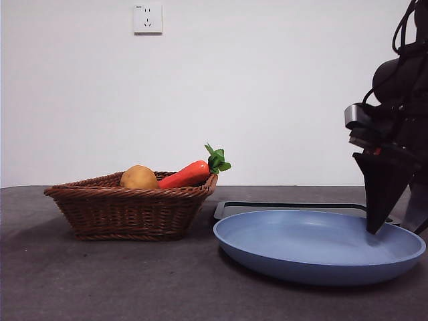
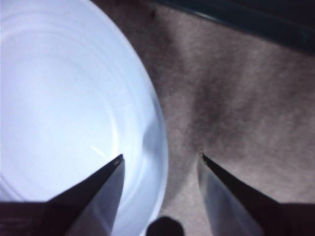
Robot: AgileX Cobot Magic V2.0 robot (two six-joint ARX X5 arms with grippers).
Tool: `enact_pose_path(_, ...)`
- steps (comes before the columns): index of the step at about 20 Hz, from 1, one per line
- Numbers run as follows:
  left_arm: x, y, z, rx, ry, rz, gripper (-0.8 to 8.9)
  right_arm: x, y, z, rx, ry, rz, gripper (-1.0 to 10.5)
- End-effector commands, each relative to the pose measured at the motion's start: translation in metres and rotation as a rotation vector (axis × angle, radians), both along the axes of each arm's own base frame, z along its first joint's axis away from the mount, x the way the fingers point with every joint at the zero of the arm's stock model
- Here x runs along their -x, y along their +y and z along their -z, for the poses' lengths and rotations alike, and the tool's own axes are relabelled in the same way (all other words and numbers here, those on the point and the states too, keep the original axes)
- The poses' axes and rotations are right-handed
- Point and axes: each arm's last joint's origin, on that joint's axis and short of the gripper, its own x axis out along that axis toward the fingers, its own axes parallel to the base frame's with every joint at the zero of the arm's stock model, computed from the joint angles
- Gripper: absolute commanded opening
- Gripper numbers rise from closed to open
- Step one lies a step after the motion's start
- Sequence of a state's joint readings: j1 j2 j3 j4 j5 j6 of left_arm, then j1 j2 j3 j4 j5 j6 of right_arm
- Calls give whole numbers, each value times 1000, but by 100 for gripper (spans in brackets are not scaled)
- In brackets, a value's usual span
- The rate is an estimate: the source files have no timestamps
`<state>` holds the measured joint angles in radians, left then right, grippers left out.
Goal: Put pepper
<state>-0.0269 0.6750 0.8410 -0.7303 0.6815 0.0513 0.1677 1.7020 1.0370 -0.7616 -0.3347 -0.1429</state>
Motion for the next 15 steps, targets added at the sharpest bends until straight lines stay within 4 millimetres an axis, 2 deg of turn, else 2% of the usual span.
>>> enact_pose_path(1,0,0,-5,6,-19,0,363,-5,6,6,-3,8,-25,203)
enact_pose_path(5,0,0,-5,6,-19,0,363,-6,7,7,-3,6,-22,4)
enact_pose_path(10,-2,0,-4,13,1,-21,361,-4,5,1,-5,4,17,5)
enact_pose_path(15,-17,-6,-8,-13,34,-33,361,18,-1,-45,-21,-64,48,5)
